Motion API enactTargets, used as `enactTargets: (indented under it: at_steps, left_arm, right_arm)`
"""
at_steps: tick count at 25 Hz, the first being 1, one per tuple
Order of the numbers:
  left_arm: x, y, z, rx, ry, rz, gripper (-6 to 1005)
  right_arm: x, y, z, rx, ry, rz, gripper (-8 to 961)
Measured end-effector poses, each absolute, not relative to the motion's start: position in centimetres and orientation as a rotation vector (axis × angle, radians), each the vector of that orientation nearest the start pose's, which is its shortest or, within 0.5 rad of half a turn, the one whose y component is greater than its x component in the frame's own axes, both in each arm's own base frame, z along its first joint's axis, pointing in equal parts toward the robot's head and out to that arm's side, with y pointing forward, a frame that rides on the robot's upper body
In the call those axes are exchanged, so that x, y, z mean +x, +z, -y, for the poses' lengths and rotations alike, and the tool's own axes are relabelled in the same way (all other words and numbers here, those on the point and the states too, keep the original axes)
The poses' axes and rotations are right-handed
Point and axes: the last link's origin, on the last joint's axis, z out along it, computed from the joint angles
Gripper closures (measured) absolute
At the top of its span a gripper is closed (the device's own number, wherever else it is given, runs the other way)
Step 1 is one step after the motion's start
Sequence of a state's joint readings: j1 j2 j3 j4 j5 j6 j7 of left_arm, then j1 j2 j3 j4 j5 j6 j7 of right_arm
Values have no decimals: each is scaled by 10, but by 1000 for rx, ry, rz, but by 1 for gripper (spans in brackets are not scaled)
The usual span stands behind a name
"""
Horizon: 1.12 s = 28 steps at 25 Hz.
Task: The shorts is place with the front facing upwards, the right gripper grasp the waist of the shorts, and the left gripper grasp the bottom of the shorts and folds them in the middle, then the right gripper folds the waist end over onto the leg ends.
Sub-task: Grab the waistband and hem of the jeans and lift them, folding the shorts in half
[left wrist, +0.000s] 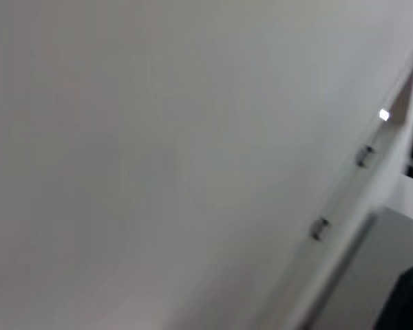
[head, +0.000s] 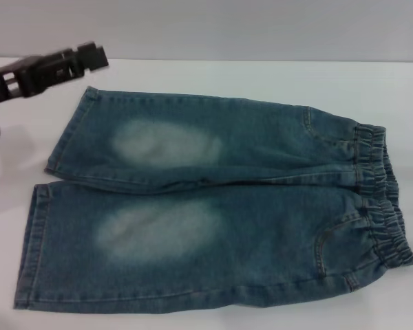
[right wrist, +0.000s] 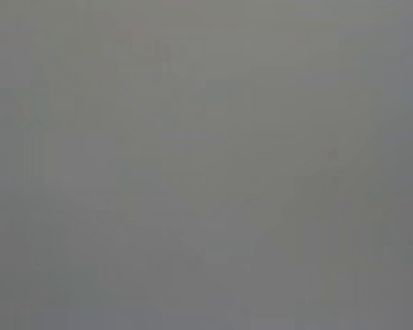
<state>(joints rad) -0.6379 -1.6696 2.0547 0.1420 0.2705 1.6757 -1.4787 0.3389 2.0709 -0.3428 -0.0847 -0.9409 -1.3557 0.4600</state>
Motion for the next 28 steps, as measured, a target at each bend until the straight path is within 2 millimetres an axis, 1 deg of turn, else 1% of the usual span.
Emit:
enactTargets:
  at_steps: [3,6,9,10,15,16,17,18,21,25,28]
  left_arm:
    - [-256,94,-344,-2679,-1189,1089,190]
    - [-252,94,-333,-2818,-1122,1154,190]
    - [-256,92,-328,-2871,-1024,1256,189]
    - [-260,91,-325,-2876,-971,1322,189]
    - [-272,92,-320,-2858,-832,1498,191]
    - [-277,93,-317,-2856,-740,1572,191]
    - [-277,93,-317,-2856,-740,1572,191]
    - [-279,93,-317,-2859,-701,1595,192]
    - [-285,94,-314,-2855,-544,1699,193]
    - [-294,94,-309,-2817,-377,1816,194]
    - [-303,97,-306,-2764,-318,1872,195]
  right_arm:
    - [389,62,-286,-1279,799,-635,303]
    - [392,63,-290,-1262,780,-659,303]
    - [394,63,-292,-1261,769,-670,303]
    - [394,63,-293,-1261,764,-673,303]
    - [396,65,-297,-1259,743,-679,303]
    - [396,65,-299,-1259,727,-673,303]
    - [396,65,-299,-1259,727,-673,303]
    - [396,66,-300,-1259,720,-668,303]
    - [395,65,-302,-1263,709,-658,303]
    - [395,65,-303,-1264,702,-660,303]
    - [395,66,-305,-1264,695,-655,303]
